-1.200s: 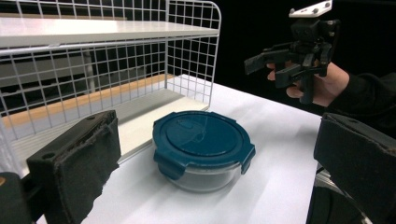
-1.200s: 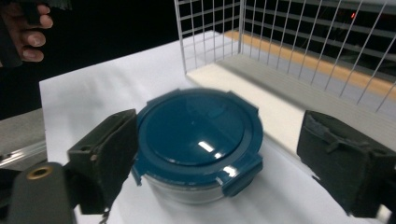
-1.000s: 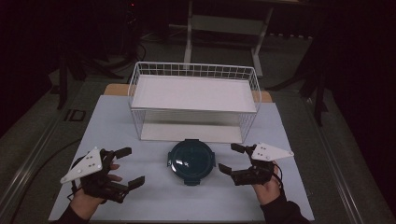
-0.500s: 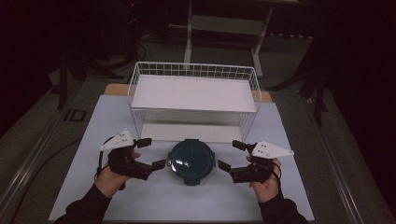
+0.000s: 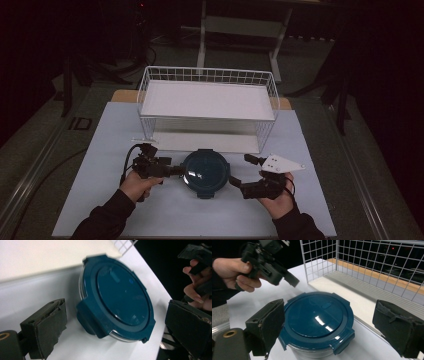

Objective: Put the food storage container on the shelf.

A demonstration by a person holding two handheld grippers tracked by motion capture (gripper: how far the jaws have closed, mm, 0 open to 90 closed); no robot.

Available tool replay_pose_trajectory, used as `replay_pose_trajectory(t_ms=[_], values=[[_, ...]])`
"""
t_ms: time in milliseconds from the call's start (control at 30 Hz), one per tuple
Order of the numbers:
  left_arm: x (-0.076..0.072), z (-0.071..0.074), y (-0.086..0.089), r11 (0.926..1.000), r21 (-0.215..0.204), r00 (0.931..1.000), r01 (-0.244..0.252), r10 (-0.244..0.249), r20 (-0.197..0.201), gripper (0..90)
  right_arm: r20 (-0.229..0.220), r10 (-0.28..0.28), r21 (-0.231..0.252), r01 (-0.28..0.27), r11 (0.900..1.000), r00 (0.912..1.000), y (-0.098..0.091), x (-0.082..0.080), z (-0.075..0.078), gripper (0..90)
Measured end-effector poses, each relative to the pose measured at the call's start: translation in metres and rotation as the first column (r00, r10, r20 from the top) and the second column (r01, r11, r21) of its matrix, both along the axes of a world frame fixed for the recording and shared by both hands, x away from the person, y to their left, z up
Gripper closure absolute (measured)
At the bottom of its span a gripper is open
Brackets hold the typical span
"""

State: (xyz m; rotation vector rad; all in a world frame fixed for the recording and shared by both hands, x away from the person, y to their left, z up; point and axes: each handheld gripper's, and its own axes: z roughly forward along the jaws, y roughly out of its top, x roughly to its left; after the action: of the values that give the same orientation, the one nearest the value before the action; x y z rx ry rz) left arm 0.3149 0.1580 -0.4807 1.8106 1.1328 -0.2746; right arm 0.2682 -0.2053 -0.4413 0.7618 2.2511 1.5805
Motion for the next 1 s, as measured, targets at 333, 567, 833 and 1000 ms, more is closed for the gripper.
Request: replay_pose_trajectory(t_ms=[333,567,833,1000], values=[[0.013,-0.022,0.004,0.9961,-0.033,0.9701,-0.082,0.072,-0.232,22.2,-0.02,-0.003,0.004,0.004,1.0,0.9998,-0.002,0.0,-0.005,13.0],[0.02,-0.032,0.005,0.9934,-0.07,0.9453,-0.091,0.064,-0.32,34.3,-0.03,0.001,-0.003,-0.001,1.0,0.9996,-0.003,0.001,-0.007,13.4],[0.023,-0.039,0.004,0.9912,-0.11,0.9307,-0.075,0.03,-0.364,50.5,-0.027,-0.005,-0.012,0.004,0.9999,0.9996,-0.005,0.001,-0.007,13.9],[0.026,-0.041,0.004,0.9906,-0.126,0.9315,-0.054,0.005,-0.364,52.5,-0.032,-0.015,-0.013,0.015,0.9998,0.9994,-0.006,0.001,-0.008,14.7]])
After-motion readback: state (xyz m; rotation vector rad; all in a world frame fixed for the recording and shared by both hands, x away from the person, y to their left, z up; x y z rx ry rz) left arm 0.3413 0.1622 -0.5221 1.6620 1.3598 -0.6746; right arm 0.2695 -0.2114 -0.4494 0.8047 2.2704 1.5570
